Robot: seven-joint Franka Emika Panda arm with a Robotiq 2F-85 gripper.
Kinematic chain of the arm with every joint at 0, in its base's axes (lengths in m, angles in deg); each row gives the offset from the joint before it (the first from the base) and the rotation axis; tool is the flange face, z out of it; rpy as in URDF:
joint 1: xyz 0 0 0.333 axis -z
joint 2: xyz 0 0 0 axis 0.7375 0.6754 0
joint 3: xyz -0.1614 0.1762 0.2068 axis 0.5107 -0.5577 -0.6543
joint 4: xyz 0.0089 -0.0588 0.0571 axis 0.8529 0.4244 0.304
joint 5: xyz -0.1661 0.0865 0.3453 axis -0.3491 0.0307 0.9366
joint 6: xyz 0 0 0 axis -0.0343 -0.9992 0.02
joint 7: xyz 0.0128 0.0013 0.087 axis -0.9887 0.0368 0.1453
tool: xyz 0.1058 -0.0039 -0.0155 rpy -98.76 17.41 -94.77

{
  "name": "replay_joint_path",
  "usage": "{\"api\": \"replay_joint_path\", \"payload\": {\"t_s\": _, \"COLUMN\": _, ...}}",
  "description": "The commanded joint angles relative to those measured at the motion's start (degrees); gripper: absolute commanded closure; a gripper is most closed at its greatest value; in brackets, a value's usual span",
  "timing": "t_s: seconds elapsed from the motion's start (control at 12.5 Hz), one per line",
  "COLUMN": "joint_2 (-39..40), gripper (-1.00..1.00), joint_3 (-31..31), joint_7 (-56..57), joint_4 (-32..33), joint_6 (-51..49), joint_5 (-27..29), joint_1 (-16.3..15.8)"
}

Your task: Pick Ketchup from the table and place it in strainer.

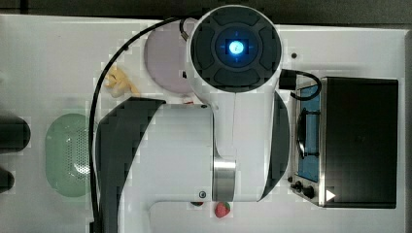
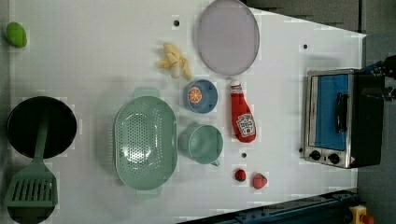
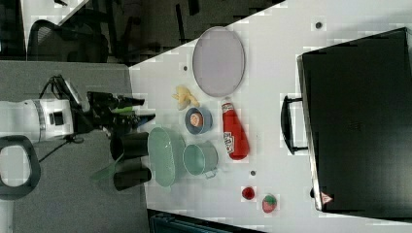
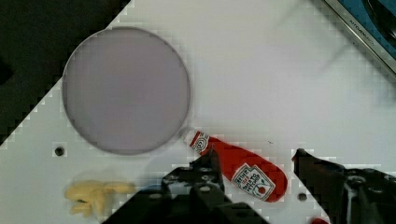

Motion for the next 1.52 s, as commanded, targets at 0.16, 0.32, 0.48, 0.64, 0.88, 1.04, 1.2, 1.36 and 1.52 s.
{"api": "replay_joint_path", "payload": {"t_s": 0.16, "joint_2": -13.3, "gripper": -0.81, "joint_3": -3.5, "joint_7": 1.8, "joint_4": 6.5, "joint_6": -10.4, "joint_5": 2.6, "joint_1": 5.8}}
{"api": "replay_joint_path", "payload": {"t_s": 0.32, "joint_2": -12.1, "gripper": -1.0, "joint_3": -3.7, "joint_7": 1.8, "joint_4": 7.3, "joint_6": -10.4, "joint_5": 2.6, "joint_1": 5.7}}
{"api": "replay_joint_path", "payload": {"t_s": 0.48, "joint_2": -10.1, "gripper": -1.0, "joint_3": -4.2, "joint_7": 1.8, "joint_4": 8.8, "joint_6": -9.4, "joint_5": 2.6, "joint_1": 5.7}}
{"api": "replay_joint_path", "payload": {"t_s": 0.64, "joint_2": -7.8, "gripper": -1.0, "joint_3": -4.7, "joint_7": 3.3, "joint_4": 10.4, "joint_6": -5.9, "joint_5": 2.6, "joint_1": 5.5}}
{"api": "replay_joint_path", "payload": {"t_s": 0.88, "joint_2": -4.6, "gripper": -1.0, "joint_3": -5.7, "joint_7": 15.4, "joint_4": 13.3, "joint_6": 2.0, "joint_5": 2.6, "joint_1": 5.4}}
{"api": "replay_joint_path", "payload": {"t_s": 1.04, "joint_2": -3.0, "gripper": -1.0, "joint_3": -6.5, "joint_7": 28.8, "joint_4": 15.7, "joint_6": 7.0, "joint_5": 2.6, "joint_1": 5.3}}
{"api": "replay_joint_path", "payload": {"t_s": 1.2, "joint_2": -2.3, "gripper": -1.0, "joint_3": -7.0, "joint_7": 42.2, "joint_4": 19.1, "joint_6": 12.5, "joint_5": 2.6, "joint_1": 5.1}}
{"api": "replay_joint_path", "payload": {"t_s": 1.36, "joint_2": -2.0, "gripper": -1.0, "joint_3": -7.3, "joint_7": 52.8, "joint_4": 23.1, "joint_6": 17.9, "joint_5": 2.6, "joint_1": 5.1}}
{"api": "replay_joint_path", "payload": {"t_s": 1.52, "joint_2": -1.7, "gripper": -1.0, "joint_3": -7.3, "joint_7": 58.2, "joint_4": 27.5, "joint_6": 22.6, "joint_5": 2.6, "joint_1": 5.1}}
